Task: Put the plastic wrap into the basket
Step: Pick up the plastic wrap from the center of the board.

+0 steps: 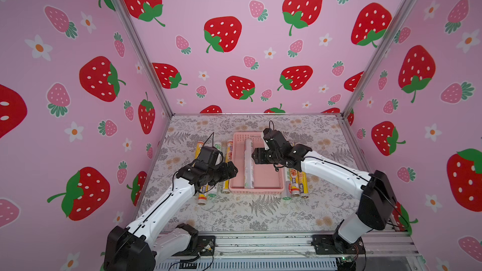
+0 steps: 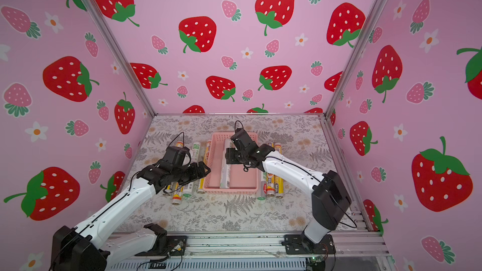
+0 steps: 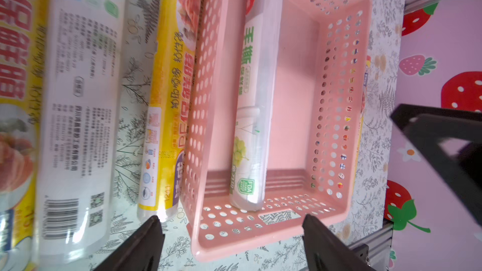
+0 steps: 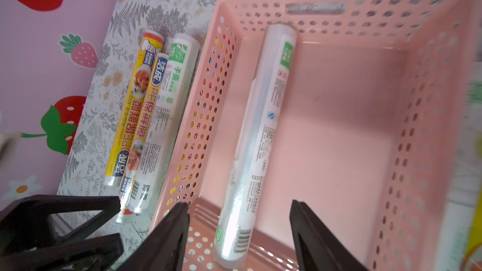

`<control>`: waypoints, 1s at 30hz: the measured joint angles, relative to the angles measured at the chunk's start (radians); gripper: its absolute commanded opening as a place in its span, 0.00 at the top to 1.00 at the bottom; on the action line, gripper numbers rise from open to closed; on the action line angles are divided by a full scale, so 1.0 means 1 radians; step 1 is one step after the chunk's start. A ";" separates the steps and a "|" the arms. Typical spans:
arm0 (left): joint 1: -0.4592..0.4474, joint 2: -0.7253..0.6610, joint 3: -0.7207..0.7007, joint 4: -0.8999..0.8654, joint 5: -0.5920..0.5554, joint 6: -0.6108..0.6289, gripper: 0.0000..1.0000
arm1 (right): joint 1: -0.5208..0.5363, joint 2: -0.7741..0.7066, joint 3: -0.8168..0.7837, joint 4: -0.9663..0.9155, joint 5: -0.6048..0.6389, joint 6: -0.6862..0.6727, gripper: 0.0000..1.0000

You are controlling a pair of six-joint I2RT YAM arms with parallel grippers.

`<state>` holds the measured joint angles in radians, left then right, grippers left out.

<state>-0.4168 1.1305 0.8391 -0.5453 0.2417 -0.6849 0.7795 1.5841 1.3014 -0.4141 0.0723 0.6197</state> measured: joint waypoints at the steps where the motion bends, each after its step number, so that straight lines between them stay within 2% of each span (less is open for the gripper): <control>1: -0.014 0.013 0.003 0.006 0.006 -0.004 0.11 | -0.004 -0.035 -0.022 -0.011 0.026 0.000 0.33; 5: -0.062 0.056 0.019 0.055 0.038 -0.017 0.12 | -0.045 -0.143 -0.100 -0.119 0.118 0.009 0.33; 11: -0.067 0.024 0.017 0.077 0.009 -0.019 0.11 | -0.166 -0.243 -0.242 -0.275 0.230 0.066 0.32; 14: -0.066 -0.016 0.006 0.072 -0.015 -0.018 0.11 | -0.251 -0.311 -0.357 -0.288 0.203 0.071 0.32; 20: -0.064 -0.055 -0.010 0.056 -0.056 -0.018 0.11 | -0.397 -0.359 -0.505 -0.205 0.035 0.004 0.32; 25: -0.064 -0.057 -0.010 0.054 -0.072 -0.018 0.11 | -0.467 -0.296 -0.520 -0.139 -0.074 -0.034 0.34; 30: -0.064 -0.058 -0.010 0.041 -0.078 -0.018 0.11 | -0.488 -0.241 -0.521 -0.105 -0.084 -0.041 0.34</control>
<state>-0.4805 1.0725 0.8291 -0.5041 0.1635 -0.7029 0.2916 1.3430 0.7807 -0.5190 -0.0116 0.5789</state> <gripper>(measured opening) 0.889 0.664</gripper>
